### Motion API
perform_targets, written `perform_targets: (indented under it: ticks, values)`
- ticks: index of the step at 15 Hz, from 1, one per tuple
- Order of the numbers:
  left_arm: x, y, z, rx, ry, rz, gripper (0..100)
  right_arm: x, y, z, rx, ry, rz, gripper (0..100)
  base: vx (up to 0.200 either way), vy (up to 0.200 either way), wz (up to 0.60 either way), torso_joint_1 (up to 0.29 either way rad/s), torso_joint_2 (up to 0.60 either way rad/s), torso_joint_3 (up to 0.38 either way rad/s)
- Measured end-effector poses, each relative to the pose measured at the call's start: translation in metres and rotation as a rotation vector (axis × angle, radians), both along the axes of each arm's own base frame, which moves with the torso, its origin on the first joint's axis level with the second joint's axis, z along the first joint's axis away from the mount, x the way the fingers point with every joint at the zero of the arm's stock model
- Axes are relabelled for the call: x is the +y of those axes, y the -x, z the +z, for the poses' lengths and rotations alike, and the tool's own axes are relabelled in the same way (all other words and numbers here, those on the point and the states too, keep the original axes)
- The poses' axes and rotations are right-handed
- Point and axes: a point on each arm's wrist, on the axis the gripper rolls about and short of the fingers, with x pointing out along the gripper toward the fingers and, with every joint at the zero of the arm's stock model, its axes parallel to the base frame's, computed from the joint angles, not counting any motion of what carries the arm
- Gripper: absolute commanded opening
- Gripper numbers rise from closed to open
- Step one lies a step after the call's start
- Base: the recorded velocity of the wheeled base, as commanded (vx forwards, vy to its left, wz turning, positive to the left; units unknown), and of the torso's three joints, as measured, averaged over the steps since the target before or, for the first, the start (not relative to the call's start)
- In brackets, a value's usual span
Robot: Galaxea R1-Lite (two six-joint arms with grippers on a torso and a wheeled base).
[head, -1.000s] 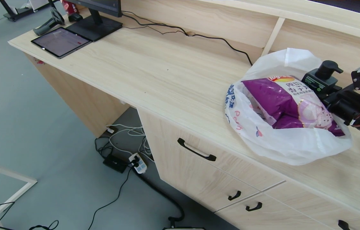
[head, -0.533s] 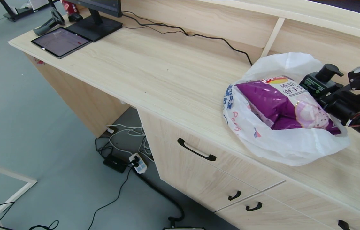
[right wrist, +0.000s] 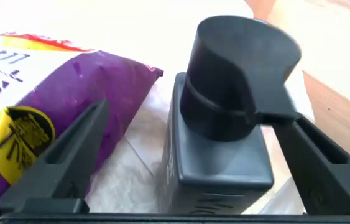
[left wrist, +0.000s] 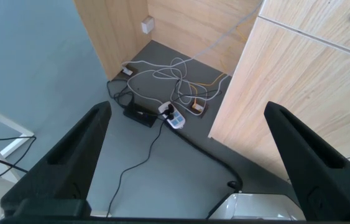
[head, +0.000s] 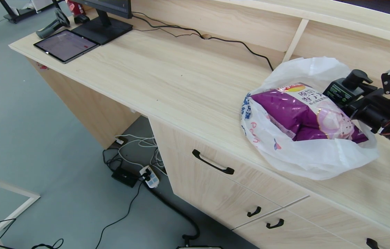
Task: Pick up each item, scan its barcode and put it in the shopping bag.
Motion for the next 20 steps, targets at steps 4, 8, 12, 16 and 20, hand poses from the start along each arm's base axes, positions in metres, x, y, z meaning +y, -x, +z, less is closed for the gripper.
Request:
perform_targets:
  ticks: [4, 8, 12, 16, 20]
  values:
    - [0.000, 0.000, 0.000, 0.000, 0.000, 0.000, 100, 0.003, 0.012, 0.016, -0.041, -0.021, 0.012, 100, 0.000, 0.000, 0.00, 0.000, 0.00, 0.000]
    - [0.000, 0.000, 0.000, 0.000, 0.000, 0.001, 100, 0.005, 0.027, 0.034, -0.086, -0.050, 0.026, 100, 0.000, 0.000, 0.00, 0.000, 0.00, 0.000]
    - [0.000, 0.000, 0.000, 0.000, 0.001, 0.000, 100, 0.011, 0.052, 0.043, -0.104, -0.051, 0.036, 100, 0.000, 0.000, 0.00, 0.000, 0.00, 0.000]
    - [0.000, 0.000, 0.000, 0.001, 0.001, 0.000, 100, 0.043, 0.083, 0.054, -0.151, -0.051, 0.113, 100, 0.000, 0.000, 0.00, 0.000, 0.00, 0.000]
    - [0.000, 0.000, 0.000, 0.001, 0.001, 0.001, 100, 0.060, 0.122, 0.038, -0.096, -0.103, 0.115, 100, 0.000, 0.000, 0.00, 0.000, 0.00, 0.000]
